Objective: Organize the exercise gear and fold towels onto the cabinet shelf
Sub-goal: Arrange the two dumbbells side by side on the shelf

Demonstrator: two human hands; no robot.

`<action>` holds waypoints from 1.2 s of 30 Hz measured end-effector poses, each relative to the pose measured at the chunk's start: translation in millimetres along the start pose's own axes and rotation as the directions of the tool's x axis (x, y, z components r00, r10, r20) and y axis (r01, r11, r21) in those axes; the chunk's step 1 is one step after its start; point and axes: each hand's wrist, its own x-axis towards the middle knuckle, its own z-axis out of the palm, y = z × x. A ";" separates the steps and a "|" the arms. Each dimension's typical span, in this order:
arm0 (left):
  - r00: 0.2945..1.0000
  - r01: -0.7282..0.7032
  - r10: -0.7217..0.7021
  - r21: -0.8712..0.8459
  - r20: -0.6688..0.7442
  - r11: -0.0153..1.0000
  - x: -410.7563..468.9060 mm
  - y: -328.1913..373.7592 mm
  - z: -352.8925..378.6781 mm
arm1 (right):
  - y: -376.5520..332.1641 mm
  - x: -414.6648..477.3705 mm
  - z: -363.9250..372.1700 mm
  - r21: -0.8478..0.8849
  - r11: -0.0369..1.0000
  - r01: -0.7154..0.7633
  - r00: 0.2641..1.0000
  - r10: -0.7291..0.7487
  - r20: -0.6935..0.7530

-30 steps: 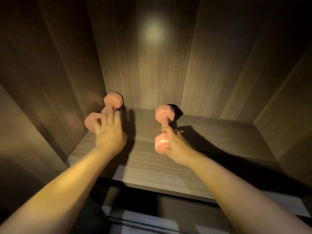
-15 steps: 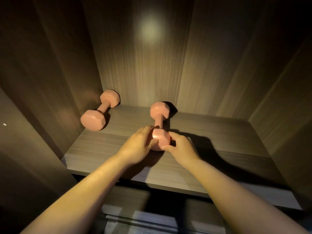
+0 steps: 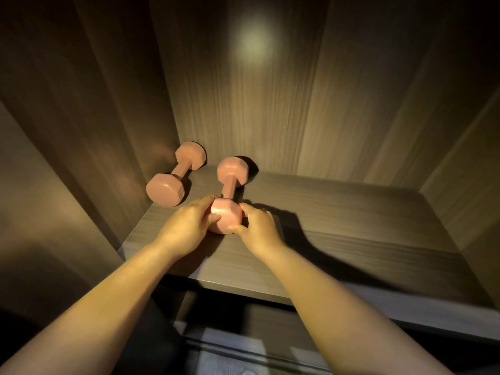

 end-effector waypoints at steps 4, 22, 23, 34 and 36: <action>0.999 0.003 -0.003 -0.007 -0.046 1.000 -8.5 12.9 5.7 | 22.6 -4.5 -11.4 -0.187 0.982 -0.013 0.993 0.035 0.112; 0.998 0.024 0.016 0.592 -0.062 0.806 28.2 -22.8 3.9 | 61.9 -23.8 -4.7 -0.577 0.811 0.098 0.983 0.013 0.186; 0.998 0.020 0.020 0.597 -0.061 0.802 29.0 -25.5 2.9 | 62.3 -23.3 -4.2 -0.578 0.810 0.099 0.983 0.010 0.183; 0.994 0.105 -0.084 0.456 -0.065 0.884 42.2 -25.6 11.2 | 74.5 -21.4 0.0 -0.590 0.801 0.106 0.989 -0.022 0.147; 0.993 0.116 -0.093 0.445 -0.073 0.888 44.6 -24.4 11.9 | 75.5 -21.2 1.4 -0.592 0.799 0.107 0.989 -0.026 0.145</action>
